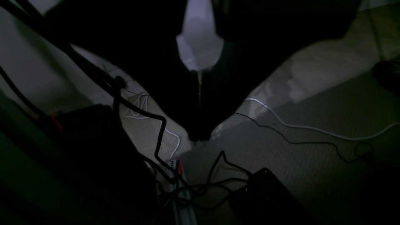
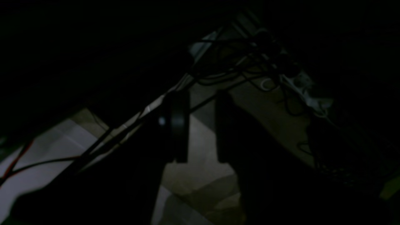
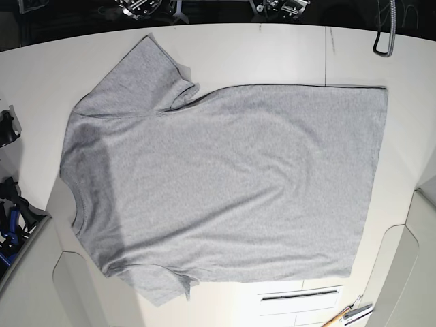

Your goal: Fold the T-shirt properly

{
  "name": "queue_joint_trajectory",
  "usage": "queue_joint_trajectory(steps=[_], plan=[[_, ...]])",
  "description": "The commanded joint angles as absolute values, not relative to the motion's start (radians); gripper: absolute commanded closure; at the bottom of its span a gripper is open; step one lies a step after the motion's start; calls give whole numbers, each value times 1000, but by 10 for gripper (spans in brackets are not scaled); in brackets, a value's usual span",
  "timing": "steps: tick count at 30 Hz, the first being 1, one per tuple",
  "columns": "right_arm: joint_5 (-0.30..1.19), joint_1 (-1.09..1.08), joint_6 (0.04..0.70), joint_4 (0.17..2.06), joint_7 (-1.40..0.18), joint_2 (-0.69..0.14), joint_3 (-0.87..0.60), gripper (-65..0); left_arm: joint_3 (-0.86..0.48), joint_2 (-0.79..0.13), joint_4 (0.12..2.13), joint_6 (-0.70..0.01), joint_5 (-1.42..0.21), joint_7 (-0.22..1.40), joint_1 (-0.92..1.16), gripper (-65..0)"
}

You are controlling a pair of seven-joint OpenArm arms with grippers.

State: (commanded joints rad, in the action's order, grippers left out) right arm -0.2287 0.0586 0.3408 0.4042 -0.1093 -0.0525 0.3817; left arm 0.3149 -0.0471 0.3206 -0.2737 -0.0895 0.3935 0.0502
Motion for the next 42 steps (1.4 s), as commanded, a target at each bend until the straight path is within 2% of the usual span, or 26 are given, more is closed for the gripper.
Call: queue_joint_trajectory(steps=[36,42], plan=[[-228,62,341,468,-109,-56,382,-121,315,-47,322,-273,-116,370,54,-37],[-228,64,341,468,-110,-56,382,-121,315,-47,322,-273,-200,370,57,-37]])
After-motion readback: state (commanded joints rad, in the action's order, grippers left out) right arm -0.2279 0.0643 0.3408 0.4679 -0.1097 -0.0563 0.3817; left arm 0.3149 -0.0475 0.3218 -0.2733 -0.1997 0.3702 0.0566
